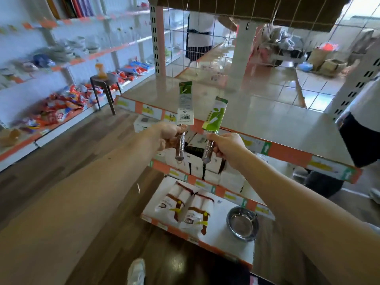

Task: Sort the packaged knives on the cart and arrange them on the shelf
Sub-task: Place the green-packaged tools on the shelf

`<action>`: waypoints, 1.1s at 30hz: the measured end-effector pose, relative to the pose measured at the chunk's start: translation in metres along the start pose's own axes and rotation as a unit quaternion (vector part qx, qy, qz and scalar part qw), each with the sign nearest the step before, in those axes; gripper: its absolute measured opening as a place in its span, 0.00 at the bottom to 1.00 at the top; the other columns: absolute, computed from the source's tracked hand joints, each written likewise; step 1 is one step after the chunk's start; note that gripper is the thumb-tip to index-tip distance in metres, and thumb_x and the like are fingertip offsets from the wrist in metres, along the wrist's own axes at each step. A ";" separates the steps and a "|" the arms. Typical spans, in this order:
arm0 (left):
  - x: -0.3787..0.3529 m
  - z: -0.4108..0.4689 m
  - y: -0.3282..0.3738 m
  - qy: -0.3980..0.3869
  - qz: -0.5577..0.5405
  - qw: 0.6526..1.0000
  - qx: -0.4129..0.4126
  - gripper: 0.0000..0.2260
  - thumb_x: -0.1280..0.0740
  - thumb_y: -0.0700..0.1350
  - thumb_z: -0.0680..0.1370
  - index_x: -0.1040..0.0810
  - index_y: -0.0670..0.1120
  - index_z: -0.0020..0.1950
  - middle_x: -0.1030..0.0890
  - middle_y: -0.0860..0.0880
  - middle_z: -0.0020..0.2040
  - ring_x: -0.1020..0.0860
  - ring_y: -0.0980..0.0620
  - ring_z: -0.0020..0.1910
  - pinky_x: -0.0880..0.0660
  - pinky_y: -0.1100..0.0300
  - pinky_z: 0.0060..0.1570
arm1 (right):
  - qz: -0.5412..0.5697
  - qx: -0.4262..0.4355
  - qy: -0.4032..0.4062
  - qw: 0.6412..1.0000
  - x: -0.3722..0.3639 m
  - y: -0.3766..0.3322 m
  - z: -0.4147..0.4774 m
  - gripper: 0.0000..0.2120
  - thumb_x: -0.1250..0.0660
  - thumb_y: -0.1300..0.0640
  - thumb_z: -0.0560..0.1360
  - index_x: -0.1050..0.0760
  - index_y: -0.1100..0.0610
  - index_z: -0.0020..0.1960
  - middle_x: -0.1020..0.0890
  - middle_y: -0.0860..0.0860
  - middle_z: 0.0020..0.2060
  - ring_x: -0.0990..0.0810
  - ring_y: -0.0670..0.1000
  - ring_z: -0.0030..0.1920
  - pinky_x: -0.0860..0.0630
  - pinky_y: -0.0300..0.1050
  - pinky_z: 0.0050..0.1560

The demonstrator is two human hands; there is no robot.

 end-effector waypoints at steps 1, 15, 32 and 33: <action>0.008 0.015 0.005 -0.005 0.008 1.000 -0.003 0.08 0.38 0.45 0.80 0.27 0.42 0.44 0.31 0.49 0.30 0.31 0.59 0.16 0.30 0.66 0.19 | 0.004 -0.001 0.007 1.000 -0.008 -0.005 0.010 0.13 0.30 0.52 0.73 0.24 0.57 0.34 0.27 0.49 0.23 0.31 0.46 0.23 0.30 0.34 0.25; 0.126 0.189 0.091 -0.113 0.073 0.991 0.001 0.10 0.39 0.42 0.80 0.31 0.44 0.39 0.29 0.49 0.35 0.29 0.55 0.33 0.25 0.67 0.27 | 0.036 -0.038 0.103 0.993 -0.122 -0.093 0.151 0.13 0.29 0.53 0.72 0.23 0.58 0.32 0.26 0.48 0.18 0.32 0.42 0.15 0.32 0.32 0.20; 0.180 0.273 0.108 -0.107 0.181 0.977 -0.037 0.09 0.32 0.42 0.76 0.25 0.39 0.38 0.24 0.44 0.35 0.25 0.51 0.32 0.23 0.58 0.40 | 0.021 -0.060 0.087 0.994 -0.190 -0.125 0.219 0.12 0.30 0.56 0.73 0.25 0.58 0.33 0.26 0.51 0.25 0.30 0.42 0.18 0.30 0.32 0.23; 0.182 0.272 0.107 -0.108 0.188 0.975 -0.039 0.10 0.32 0.42 0.76 0.25 0.39 0.38 0.24 0.45 0.34 0.26 0.51 0.31 0.24 0.59 0.38 | 0.017 -0.056 0.087 0.994 -0.194 -0.126 0.220 0.13 0.31 0.56 0.73 0.26 0.58 0.32 0.27 0.51 0.25 0.30 0.42 0.18 0.32 0.32 0.22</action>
Point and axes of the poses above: each hand's wrist, its own z-axis towards the middle knuckle, its own x-axis out of the back of the hand, y = z × x, the point moved 5 cm from there along z, towards the middle knuckle
